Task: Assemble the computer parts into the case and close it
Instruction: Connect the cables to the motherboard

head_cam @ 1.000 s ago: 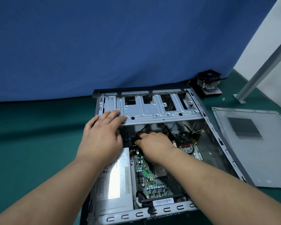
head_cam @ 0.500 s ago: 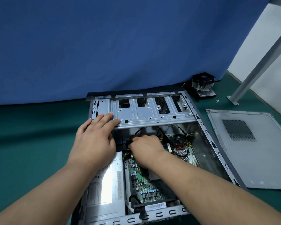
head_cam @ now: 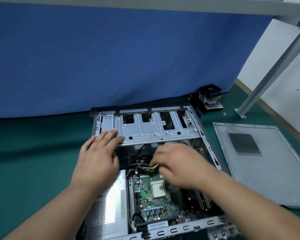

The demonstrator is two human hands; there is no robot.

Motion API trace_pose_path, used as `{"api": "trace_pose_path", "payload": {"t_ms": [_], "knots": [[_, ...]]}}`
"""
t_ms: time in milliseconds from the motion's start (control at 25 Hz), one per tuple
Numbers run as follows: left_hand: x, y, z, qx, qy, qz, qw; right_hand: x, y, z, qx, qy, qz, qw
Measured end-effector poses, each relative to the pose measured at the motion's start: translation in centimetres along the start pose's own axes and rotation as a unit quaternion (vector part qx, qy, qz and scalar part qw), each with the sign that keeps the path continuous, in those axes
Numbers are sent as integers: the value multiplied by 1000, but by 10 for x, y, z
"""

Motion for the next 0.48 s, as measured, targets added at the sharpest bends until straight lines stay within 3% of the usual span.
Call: {"api": "trace_pose_path", "payload": {"t_ms": [80,160,240,480], "knots": [[1,0,0,-2,-1,7,1000,10,31,-53,33,-83,-51,995],[2,1,-1,-5,-3,5,1000,12,25,-96,84,-165,6,983],[2,-1,0,-3,-1,-2,1000,7,7,-109,109,-178,36,977],[3,-3,-2,-5,2,21,1000,8,7,-112,92,-189,15,978]]}}
Point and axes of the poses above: each hand's wrist, its own x-axis away from the middle knuckle, its own y-axis out of the back of the hand, z = x × y, the point moved 10 cm from there along -x, towards the middle knuckle, and after that the axes turned 9 degrees about z, right-handed, at the moved point
